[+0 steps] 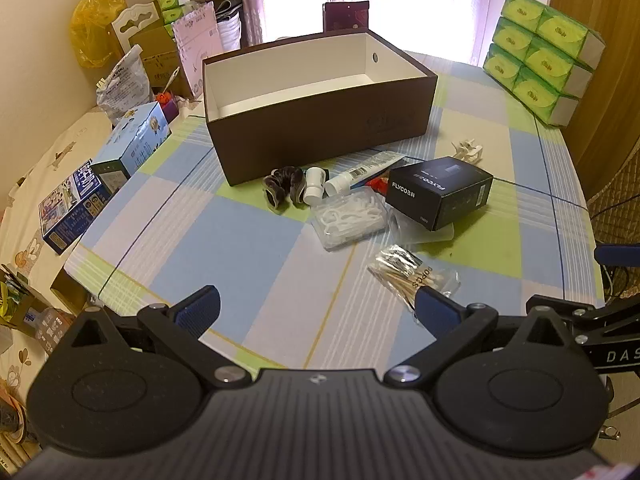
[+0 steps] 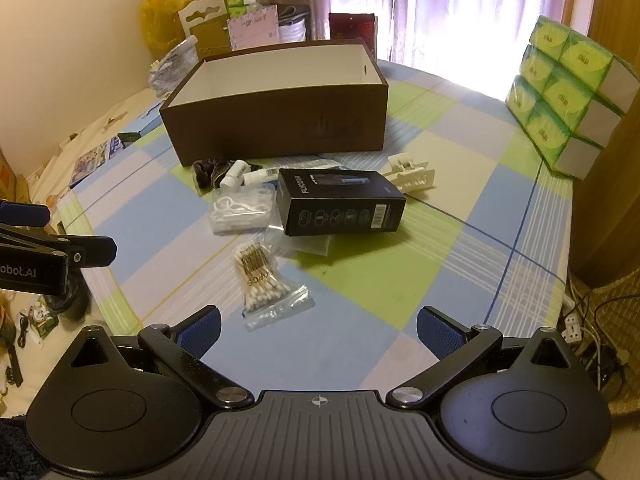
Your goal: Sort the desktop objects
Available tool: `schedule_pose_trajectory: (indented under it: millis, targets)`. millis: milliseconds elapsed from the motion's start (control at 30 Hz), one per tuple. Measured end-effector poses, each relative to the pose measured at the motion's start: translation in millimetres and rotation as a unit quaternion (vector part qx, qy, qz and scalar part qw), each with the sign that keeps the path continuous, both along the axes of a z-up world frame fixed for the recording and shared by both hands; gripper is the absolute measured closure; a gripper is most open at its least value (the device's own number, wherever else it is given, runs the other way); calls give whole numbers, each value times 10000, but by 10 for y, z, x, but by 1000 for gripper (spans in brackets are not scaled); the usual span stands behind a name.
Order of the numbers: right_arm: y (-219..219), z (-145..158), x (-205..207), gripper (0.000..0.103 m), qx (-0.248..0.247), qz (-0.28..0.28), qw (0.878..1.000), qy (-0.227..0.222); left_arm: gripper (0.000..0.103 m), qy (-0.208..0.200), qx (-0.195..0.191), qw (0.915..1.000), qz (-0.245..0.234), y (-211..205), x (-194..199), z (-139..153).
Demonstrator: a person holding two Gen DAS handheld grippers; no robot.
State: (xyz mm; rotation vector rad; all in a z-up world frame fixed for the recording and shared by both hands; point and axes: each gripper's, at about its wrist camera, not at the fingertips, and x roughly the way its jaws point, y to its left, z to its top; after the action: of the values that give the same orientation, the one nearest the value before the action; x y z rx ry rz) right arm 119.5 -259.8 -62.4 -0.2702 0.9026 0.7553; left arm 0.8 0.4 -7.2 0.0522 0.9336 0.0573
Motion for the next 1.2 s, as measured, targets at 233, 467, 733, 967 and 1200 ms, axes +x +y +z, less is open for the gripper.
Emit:
schedule_pose_trajectory:
  millis: [233,467,733,967,1200]
  targets:
    - [5,9,4,2,-7,-2,10000,5,1,-7,9,10000,16,-2,-8,-8]
    - [-1,14,-16,2,-16,36,10000,-5,1,-13,19,10000,25,-8,-36,-19]
    - [29,16,-29,2,-52,74,10000,16,1,-2,23,10000,34,-7,-62,-36]
    - [35,14,-39,2,-58,72,10000,15,1,29,23,10000,26,-1,-87,-31]
    - [40,17,-41,2,-65,83,9999,14,1,78,5,10000,20,9,-56,-10]
